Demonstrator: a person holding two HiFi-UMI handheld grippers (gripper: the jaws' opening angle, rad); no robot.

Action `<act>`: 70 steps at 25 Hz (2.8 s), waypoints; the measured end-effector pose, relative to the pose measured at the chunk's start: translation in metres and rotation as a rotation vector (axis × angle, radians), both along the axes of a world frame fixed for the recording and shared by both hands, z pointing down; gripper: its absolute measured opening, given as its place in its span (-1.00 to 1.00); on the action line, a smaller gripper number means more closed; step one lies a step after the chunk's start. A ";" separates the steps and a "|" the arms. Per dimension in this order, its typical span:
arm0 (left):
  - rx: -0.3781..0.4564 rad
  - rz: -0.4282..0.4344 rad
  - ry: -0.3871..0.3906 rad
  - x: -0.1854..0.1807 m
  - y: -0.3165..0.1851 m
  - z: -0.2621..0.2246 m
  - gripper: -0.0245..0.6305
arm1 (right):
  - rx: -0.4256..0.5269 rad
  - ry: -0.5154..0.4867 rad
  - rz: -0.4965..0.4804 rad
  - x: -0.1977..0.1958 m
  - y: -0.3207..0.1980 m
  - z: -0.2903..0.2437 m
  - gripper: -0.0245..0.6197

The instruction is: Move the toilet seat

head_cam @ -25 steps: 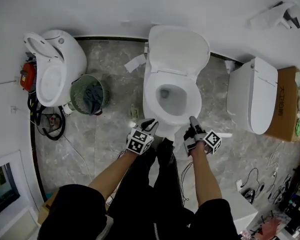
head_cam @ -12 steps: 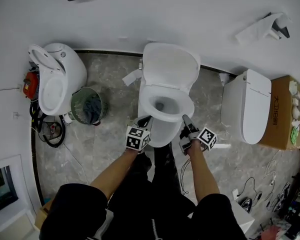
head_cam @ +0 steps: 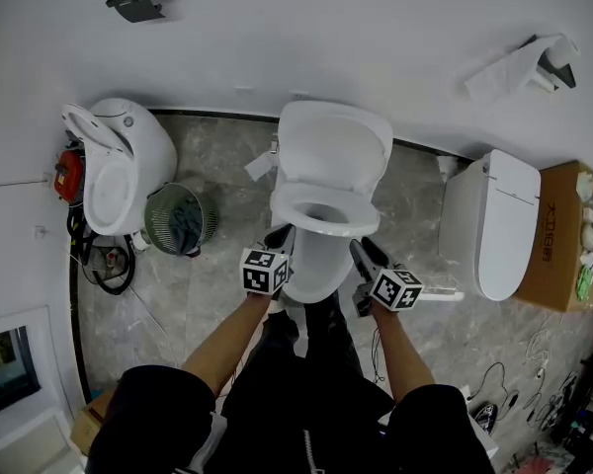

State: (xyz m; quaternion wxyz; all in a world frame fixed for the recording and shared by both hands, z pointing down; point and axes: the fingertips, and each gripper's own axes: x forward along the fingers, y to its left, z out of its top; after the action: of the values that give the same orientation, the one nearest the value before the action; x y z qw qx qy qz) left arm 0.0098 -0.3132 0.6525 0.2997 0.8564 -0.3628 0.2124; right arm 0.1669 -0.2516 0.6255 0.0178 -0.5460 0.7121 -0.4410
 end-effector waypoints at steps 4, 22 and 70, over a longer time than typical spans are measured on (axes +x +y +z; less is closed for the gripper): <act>0.025 -0.025 0.009 0.006 -0.021 -0.007 -0.92 | 0.050 0.169 -0.050 -0.001 -0.018 -0.004 -0.71; 0.108 -0.093 0.024 0.043 -0.125 -0.030 -0.92 | 0.118 0.341 -0.028 0.044 -0.140 -0.022 -0.91; 0.349 0.098 0.093 -0.055 0.029 -0.182 -0.92 | 0.270 0.492 0.059 -0.047 0.014 -0.162 -0.91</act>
State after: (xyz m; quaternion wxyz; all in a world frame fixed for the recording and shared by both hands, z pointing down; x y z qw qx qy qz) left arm -0.0452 -0.2841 0.4700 0.1523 0.9210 -0.3377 0.1207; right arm 0.1200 -0.2380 0.4631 -0.0702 -0.6497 0.7313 -0.1956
